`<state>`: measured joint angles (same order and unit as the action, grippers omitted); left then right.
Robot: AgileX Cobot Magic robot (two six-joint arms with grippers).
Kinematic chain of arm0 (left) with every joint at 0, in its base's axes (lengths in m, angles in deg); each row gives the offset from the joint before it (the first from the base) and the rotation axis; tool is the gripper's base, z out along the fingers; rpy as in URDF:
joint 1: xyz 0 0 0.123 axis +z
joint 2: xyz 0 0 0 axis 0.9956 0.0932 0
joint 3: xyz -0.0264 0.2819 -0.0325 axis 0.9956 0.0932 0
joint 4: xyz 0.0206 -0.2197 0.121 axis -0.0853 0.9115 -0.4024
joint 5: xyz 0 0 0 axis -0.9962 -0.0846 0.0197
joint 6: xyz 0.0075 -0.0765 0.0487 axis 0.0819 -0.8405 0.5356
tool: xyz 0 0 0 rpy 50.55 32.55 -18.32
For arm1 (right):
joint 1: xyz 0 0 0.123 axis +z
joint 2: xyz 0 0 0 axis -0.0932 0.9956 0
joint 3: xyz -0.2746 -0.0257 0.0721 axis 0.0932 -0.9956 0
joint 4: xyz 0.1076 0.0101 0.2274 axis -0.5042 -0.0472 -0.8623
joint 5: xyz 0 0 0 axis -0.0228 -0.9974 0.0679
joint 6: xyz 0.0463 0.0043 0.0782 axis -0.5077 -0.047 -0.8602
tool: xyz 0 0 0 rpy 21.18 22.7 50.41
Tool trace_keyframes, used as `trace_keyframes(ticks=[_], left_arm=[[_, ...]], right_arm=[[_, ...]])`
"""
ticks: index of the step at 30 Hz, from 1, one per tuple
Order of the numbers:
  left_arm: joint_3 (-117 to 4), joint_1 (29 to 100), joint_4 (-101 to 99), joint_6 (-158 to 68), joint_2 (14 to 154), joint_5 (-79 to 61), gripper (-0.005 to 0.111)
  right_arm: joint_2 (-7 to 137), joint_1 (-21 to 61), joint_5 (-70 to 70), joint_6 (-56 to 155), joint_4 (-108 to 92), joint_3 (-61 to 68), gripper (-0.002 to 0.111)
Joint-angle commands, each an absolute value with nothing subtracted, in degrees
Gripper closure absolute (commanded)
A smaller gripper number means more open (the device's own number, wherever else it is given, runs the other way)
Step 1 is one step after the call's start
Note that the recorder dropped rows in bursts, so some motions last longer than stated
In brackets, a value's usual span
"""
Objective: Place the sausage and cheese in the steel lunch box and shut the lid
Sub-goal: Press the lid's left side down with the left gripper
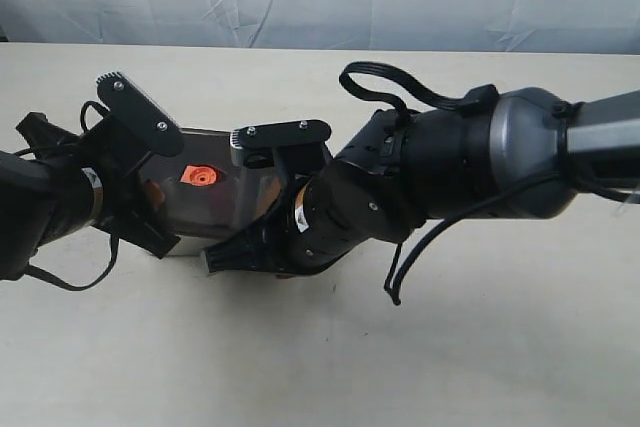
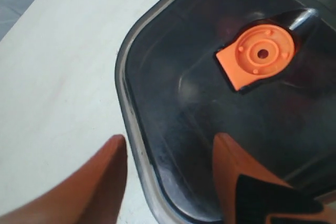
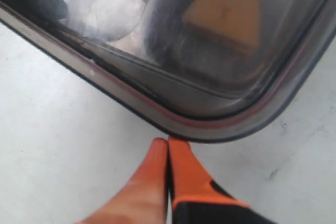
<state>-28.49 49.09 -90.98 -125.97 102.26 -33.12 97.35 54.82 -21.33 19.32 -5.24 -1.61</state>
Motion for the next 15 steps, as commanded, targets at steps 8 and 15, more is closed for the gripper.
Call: trace_keyframes(ticks=[8,15], left_arm=[[-27.7,49.1,-88.9,-124.7,98.7,-31.6,0.058],[-27.7,49.1,-89.3,-124.8,97.4,-31.6,0.058]], right_arm=[[96.0,54.6,-24.4,18.3,-2.4,-1.5,0.109],[93.6,54.7,-27.5,18.3,-5.1,-1.5,0.109]])
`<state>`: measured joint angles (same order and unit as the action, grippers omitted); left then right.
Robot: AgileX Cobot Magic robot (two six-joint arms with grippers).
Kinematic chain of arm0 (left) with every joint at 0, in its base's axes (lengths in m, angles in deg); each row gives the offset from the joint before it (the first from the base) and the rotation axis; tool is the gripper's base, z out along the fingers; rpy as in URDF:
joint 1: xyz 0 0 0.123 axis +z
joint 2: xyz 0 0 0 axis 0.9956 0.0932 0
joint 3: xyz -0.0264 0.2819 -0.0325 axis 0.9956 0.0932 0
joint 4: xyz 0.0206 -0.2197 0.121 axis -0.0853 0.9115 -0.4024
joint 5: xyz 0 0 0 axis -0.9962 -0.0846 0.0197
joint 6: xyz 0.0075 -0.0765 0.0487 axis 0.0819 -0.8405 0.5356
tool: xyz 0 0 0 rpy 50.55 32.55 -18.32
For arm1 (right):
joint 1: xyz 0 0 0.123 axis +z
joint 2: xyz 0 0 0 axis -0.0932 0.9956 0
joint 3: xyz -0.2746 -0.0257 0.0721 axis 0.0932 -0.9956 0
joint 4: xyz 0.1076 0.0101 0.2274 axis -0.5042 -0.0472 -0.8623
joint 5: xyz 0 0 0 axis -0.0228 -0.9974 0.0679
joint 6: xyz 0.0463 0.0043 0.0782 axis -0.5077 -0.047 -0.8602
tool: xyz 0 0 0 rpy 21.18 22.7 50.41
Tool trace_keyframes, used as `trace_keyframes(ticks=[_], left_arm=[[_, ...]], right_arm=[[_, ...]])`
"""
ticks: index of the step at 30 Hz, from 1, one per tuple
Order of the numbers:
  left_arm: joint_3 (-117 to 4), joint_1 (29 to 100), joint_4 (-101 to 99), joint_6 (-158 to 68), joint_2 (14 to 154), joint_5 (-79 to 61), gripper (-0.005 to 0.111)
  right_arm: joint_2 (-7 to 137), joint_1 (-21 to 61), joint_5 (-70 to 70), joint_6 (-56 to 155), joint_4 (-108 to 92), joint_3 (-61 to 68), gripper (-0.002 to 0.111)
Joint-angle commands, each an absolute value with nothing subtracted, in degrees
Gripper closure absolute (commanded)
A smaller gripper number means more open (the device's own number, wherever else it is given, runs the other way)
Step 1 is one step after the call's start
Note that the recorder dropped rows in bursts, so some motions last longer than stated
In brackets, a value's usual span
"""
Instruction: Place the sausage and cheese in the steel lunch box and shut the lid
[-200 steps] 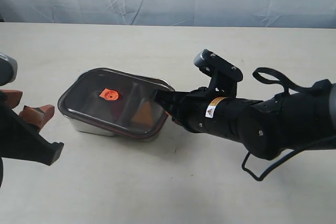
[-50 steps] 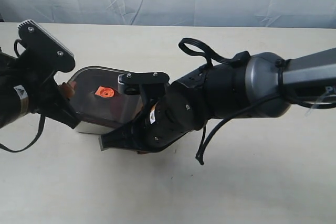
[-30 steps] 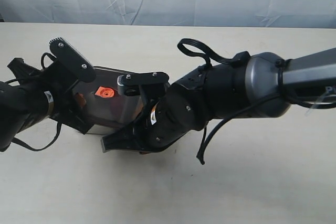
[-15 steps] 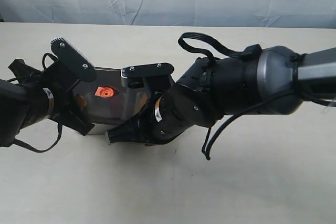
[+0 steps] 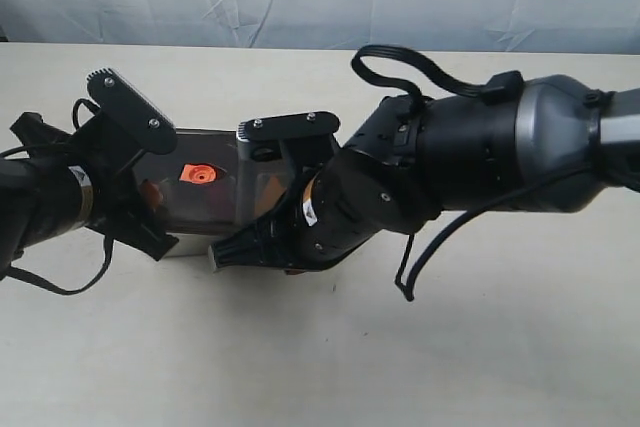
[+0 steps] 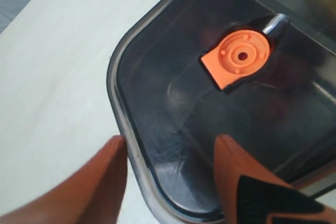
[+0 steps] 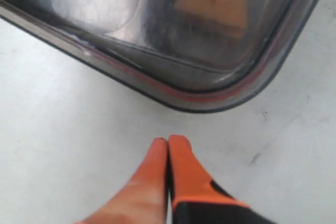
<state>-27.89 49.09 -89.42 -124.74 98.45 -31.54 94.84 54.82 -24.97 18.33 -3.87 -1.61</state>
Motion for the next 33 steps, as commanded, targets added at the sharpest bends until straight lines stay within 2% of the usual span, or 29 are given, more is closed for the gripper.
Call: trace_keyframes(ticks=[1,21,33], left_arm=[[-27.7,49.1,-89.3,-124.8,97.4,-31.6,0.058],[-27.7,49.1,-89.0,-124.8,90.5,-32.3,0.058],[-27.7,49.1,-88.1,-124.8,90.0,-31.5,0.058]], right_arm=[[93.6,54.7,-28.2,18.3,-5.2,-1.5,0.109],[98.0,54.6,-22.4,18.1,-5.3,-1.5,0.109],[98.0,54.6,-22.1,8.7,6.4,-1.5,0.109]])
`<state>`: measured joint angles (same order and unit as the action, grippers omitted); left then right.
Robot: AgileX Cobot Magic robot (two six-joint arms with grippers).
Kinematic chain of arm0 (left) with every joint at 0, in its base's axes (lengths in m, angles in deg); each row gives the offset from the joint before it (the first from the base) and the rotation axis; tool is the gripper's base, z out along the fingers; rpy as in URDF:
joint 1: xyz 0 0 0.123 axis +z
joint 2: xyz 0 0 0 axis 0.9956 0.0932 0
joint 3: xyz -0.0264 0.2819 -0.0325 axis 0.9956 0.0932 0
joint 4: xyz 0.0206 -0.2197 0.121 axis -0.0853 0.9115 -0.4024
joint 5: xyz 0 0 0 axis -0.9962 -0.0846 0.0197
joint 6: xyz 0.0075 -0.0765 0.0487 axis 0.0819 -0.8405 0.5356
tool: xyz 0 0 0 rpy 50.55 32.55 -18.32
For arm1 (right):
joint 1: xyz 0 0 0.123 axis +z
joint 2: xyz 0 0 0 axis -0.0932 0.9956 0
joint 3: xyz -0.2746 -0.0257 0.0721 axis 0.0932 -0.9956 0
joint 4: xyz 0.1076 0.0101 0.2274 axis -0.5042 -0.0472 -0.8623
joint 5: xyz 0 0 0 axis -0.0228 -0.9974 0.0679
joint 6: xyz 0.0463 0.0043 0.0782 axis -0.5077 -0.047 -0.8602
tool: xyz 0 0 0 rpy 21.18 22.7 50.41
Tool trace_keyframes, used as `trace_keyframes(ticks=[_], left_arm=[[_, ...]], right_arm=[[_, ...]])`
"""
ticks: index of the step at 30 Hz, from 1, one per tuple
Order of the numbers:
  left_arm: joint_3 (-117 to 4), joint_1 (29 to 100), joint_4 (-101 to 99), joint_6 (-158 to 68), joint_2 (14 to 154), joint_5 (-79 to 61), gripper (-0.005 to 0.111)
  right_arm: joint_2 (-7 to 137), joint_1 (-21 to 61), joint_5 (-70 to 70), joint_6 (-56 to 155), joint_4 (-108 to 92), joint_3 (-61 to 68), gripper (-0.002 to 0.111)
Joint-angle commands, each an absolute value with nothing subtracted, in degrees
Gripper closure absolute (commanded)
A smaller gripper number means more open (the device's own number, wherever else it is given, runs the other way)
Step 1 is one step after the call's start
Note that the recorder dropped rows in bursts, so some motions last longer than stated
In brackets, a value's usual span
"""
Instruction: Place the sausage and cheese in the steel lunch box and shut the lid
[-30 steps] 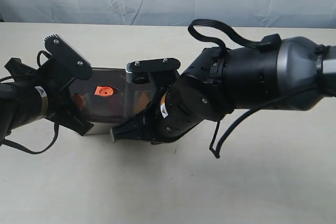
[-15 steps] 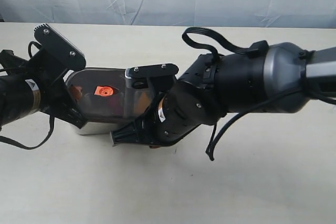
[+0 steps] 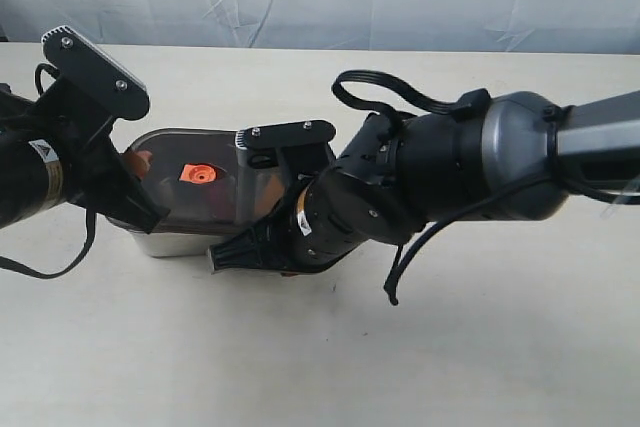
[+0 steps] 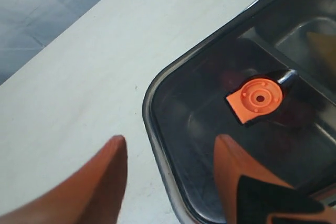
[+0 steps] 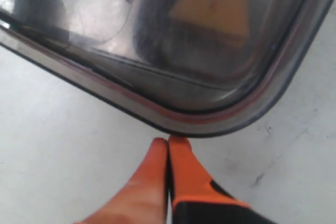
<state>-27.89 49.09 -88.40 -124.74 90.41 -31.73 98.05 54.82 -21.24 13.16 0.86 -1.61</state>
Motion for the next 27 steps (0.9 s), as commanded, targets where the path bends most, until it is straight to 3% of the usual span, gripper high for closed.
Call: trace_keyframes(ticks=[1,27], left_arm=[[-27.7,49.1,-88.1,-124.8,90.0,-31.5,0.058],[-27.7,49.1,-86.8,-124.8,90.0,-31.6,0.058]], right_arm=[[98.0,54.6,-22.3,7.4,7.5,-1.5,0.109],[97.8,54.6,-24.6,-1.2,18.6,-1.5,0.109]])
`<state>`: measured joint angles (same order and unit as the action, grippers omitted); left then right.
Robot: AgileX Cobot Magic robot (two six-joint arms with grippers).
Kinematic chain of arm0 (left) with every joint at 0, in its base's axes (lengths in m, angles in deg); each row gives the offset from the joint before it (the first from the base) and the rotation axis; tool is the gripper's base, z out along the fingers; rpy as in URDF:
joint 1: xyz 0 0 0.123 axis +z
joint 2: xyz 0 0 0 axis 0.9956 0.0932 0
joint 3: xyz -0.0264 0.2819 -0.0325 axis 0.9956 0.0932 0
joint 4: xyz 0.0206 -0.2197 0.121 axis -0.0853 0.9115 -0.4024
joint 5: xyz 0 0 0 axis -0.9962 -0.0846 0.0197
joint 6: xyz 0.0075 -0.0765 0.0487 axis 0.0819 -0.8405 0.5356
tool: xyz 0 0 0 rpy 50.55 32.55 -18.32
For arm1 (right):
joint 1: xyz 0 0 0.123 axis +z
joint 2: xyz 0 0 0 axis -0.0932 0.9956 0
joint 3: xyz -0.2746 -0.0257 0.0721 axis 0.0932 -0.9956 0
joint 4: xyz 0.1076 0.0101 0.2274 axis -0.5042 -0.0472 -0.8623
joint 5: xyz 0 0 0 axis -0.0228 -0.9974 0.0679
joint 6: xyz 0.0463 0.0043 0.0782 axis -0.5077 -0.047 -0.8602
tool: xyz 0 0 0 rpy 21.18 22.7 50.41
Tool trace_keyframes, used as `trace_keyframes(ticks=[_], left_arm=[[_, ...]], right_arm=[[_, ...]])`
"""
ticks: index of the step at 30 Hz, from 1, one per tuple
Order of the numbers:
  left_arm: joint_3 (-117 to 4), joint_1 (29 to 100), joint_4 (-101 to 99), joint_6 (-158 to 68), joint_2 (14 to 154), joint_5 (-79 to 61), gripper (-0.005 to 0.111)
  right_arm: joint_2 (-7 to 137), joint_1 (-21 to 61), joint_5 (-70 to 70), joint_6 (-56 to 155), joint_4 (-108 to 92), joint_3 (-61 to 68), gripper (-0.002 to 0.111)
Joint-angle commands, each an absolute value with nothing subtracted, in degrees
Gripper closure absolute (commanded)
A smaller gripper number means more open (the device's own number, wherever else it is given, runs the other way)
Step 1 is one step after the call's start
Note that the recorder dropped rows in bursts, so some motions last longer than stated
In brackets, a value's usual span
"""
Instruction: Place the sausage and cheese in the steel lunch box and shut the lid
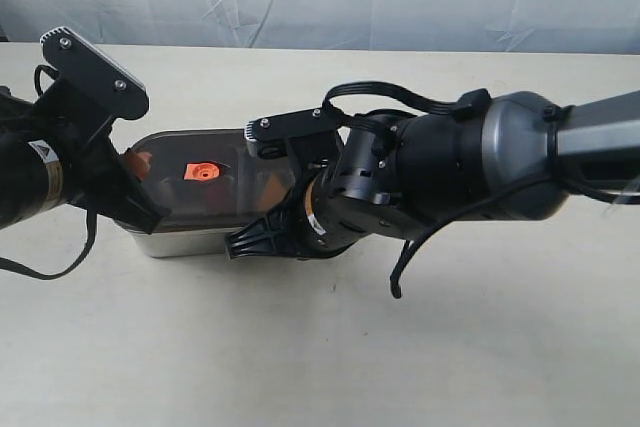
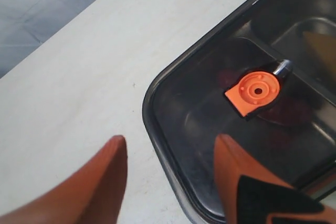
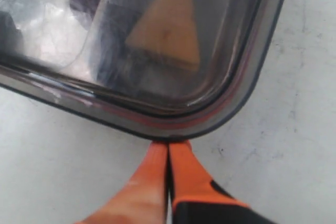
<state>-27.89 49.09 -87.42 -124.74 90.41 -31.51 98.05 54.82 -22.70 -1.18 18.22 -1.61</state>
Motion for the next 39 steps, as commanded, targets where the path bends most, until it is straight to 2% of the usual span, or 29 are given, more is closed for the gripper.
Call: trace_keyframes(ticks=[1,9,14,24,31,39], left_arm=[[-27.7,49.1,-86.8,-124.8,90.0,-31.6,0.058],[-27.7,49.1,-86.7,-124.8,90.0,-31.0,0.058],[-27.7,49.1,-86.7,-124.8,90.8,-29.3,0.058],[-27.7,49.1,-89.7,-124.8,100.7,-29.6,0.058],[-27.7,49.1,-81.1,-124.8,107.2,-29.8,0.058],[-28.1,49.1,-82.5,-124.5,106.9,-30.9,0.058]], right_arm=[[97.4,54.7,-25.5,-1.2,18.2,-1.5,0.109],[90.8,57.6,-31.1,-0.5,17.7,-1.5,0.109],[87.1,56.9,-25.9,-0.7,21.8,-1.3,0.109],[94.5,54.0,-24.2,2.7,18.7,2.7,0.109],[101.4,53.4,-27.4,5.1,15.8,2.9,0.109],[99.4,53.4,-27.8,5.0,15.8,2.9,0.109]])
